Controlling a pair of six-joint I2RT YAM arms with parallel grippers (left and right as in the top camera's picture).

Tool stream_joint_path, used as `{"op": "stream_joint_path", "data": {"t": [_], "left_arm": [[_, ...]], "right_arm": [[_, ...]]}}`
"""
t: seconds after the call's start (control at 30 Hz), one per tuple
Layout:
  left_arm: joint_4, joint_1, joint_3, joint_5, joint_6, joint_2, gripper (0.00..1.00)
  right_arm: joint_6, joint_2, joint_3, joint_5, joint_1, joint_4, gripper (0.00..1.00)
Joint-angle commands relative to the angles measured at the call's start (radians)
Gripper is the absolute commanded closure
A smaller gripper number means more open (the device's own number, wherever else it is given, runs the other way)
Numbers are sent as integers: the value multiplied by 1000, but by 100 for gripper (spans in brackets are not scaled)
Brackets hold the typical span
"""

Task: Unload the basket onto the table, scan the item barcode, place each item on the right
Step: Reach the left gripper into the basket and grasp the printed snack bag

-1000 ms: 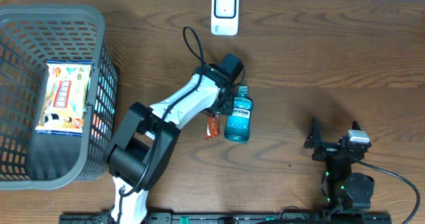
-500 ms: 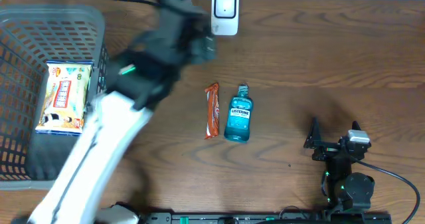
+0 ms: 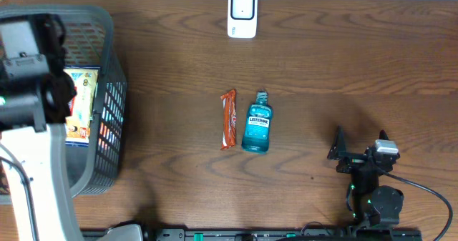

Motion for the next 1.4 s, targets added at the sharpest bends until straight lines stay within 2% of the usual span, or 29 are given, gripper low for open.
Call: {"op": "stream_joint_path", "data": {"t": [0.0, 0.13, 0.37, 0.73, 0.83, 0.97, 1.23, 1.27, 1.3, 1.37], "left_arm": [[-11, 92, -21, 87, -153, 91, 2], [-21, 150, -21, 164, -110, 221, 2], [-31, 176, -21, 175, -111, 449, 2], [-6, 225, -23, 197, -94, 647, 3], [57, 233, -48, 263, -47, 673, 2], [143, 234, -109, 332, -42, 691, 2], [417, 233, -376, 378, -41, 703, 2], [435, 233, -409, 378, -42, 703, 16], [444, 233, -430, 378, -42, 703, 37], [443, 233, -464, 377, -31, 703, 89]], "right_arm": [[12, -4, -1, 2, -2, -3, 1], [12, -4, -1, 2, -2, -3, 1], [12, -4, -1, 2, -2, -3, 1], [12, -4, -1, 2, -2, -3, 1], [12, -4, -1, 2, -2, -3, 1], [12, -4, -1, 2, -2, -3, 1], [12, -4, -1, 2, -2, -3, 1], [12, -4, -1, 2, -2, -3, 1], [12, -4, -1, 2, -2, -3, 1], [12, -4, -1, 2, -2, -3, 1]]}}
